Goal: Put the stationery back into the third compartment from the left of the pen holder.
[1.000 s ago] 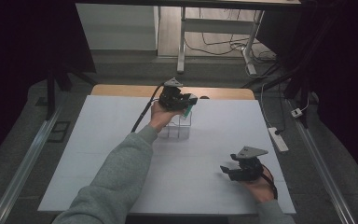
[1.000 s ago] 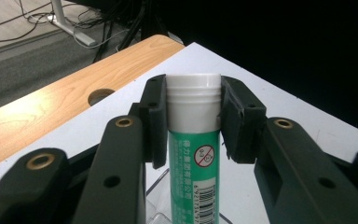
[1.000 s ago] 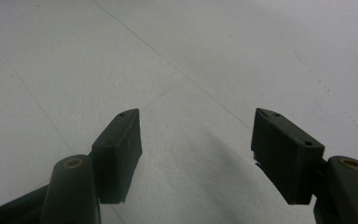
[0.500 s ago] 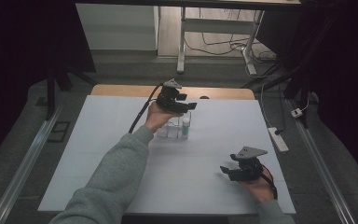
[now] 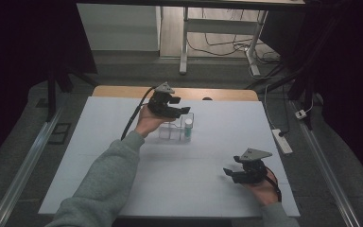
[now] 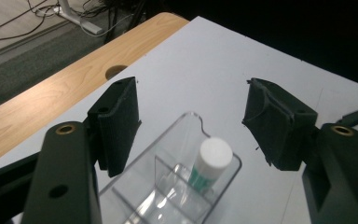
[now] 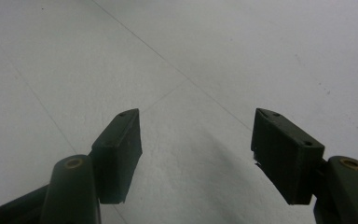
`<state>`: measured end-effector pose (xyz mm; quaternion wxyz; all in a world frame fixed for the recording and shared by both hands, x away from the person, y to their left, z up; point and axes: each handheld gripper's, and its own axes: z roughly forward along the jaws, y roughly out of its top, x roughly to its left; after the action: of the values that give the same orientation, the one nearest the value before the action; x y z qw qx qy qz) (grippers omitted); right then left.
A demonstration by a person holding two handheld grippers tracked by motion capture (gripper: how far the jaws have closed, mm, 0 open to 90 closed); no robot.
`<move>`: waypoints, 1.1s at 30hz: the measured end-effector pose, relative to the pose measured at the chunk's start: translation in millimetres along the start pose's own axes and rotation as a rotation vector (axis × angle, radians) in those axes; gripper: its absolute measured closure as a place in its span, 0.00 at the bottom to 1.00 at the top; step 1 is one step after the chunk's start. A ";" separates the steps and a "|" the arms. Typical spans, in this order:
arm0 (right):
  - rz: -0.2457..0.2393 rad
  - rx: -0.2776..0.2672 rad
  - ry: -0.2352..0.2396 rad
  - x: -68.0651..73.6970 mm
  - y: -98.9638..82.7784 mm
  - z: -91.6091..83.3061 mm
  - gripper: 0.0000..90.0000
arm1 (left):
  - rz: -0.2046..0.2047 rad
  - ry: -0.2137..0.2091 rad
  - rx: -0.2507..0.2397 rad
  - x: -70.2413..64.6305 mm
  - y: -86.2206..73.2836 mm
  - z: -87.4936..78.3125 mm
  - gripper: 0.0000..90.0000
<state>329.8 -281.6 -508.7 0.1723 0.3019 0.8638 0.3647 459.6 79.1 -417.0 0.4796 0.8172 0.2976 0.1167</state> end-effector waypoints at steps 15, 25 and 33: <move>0.008 -0.019 0.013 1.7 -1.0 -3.9 0.37 | 0.041 0.014 0.034 -10.9 -27.5 -43.1 0.40; 0.022 -0.041 0.018 2.3 -4.8 -11.2 0.37 | -0.008 0.014 0.032 -17.9 -76.1 -80.4 0.40; 0.033 -0.044 0.011 0.5 -6.1 -13.4 0.37 | -0.015 0.041 0.051 -27.1 -112.6 -104.4 0.40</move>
<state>320.0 -291.7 -504.2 0.1682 0.3100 0.8514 0.3882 346.2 178.4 -456.9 0.4535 0.8242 0.3164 0.1220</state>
